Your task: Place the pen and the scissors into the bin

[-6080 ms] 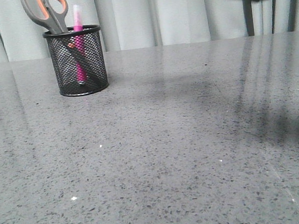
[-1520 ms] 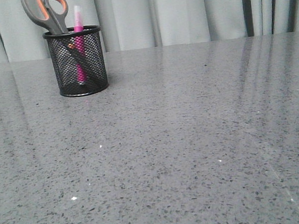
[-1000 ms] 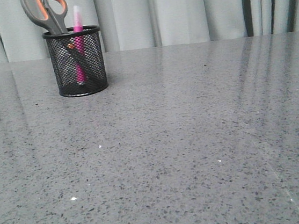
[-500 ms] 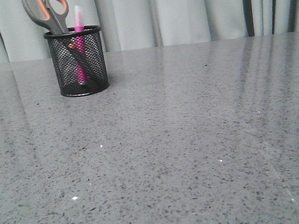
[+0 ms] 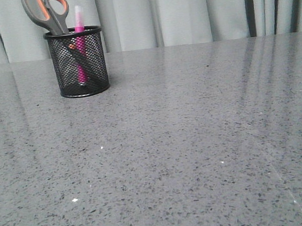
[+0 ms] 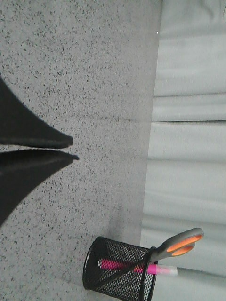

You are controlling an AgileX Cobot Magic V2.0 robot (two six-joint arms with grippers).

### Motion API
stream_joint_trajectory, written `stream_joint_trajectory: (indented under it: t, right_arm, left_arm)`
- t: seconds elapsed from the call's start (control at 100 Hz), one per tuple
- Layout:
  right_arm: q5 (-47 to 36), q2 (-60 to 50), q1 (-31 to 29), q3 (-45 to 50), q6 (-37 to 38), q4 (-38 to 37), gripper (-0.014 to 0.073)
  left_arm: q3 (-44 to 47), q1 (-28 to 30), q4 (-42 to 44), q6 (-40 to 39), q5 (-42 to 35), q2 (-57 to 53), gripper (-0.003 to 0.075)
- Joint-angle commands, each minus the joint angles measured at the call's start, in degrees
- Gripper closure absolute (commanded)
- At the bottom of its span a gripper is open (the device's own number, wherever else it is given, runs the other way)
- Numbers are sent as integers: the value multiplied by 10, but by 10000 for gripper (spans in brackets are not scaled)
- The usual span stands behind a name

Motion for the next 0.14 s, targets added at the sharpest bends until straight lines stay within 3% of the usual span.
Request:
stream_joint_trajectory:
  t: [0.0, 0.13]
  right_arm:
    - [-44, -13, -3, 10, 2, -5, 663]
    - [-44, -13, -3, 10, 2, -5, 663]
  left_arm:
    - [13, -5, -7, -6, -44, -15, 742]
    - [13, -5, -7, -6, -44, -15, 742]
